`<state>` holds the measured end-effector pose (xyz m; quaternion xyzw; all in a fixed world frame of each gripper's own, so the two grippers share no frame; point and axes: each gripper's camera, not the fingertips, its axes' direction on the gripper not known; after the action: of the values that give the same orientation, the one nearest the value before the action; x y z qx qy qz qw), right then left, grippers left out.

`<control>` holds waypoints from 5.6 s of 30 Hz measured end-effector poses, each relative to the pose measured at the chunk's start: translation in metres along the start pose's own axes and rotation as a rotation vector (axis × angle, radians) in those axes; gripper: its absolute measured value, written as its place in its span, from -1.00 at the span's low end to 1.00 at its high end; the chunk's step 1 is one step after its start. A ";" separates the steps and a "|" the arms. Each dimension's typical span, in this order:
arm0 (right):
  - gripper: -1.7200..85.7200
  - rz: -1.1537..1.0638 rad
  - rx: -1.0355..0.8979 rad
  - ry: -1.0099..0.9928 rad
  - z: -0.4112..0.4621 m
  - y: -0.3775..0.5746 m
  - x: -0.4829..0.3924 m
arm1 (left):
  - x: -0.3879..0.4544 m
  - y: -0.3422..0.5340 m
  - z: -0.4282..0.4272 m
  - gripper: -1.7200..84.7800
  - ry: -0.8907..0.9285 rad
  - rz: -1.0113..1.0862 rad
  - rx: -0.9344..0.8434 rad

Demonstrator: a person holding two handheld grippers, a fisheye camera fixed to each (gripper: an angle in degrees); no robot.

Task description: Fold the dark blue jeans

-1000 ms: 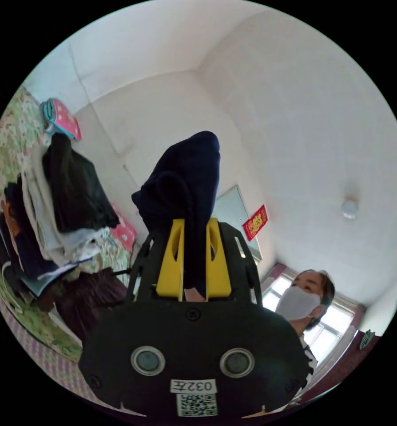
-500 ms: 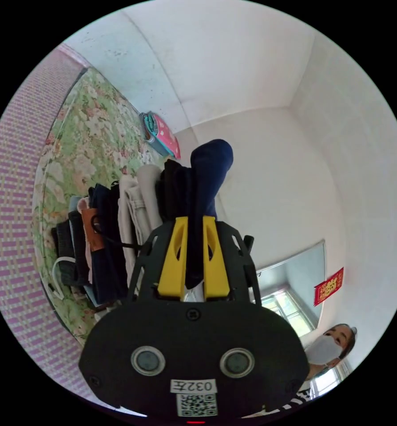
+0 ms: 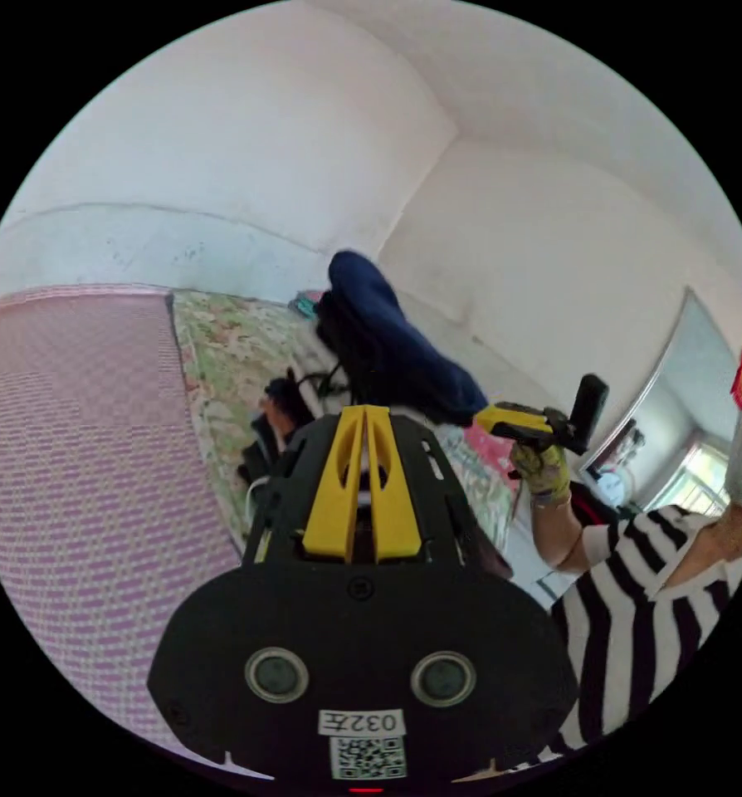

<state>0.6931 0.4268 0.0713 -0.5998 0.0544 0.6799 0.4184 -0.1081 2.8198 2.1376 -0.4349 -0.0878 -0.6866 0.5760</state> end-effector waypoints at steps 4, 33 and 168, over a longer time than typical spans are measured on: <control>-0.98 -0.022 -0.183 -0.051 0.132 0.024 -0.094 | 0.012 0.129 -0.003 -0.98 -0.235 -0.109 -0.171; -0.97 -0.481 -0.848 -0.729 0.569 0.141 -0.641 | 0.154 0.562 -0.462 -0.77 -0.931 -0.966 -0.248; -0.98 0.381 0.303 0.577 0.640 -0.166 -0.673 | 0.420 -0.170 -0.132 -0.56 -0.836 -0.014 0.375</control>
<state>0.2585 0.5635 0.8972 -0.6772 0.3805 0.5328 0.3358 -0.3036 2.4919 2.4156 -0.5623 -0.4385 -0.4281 0.5552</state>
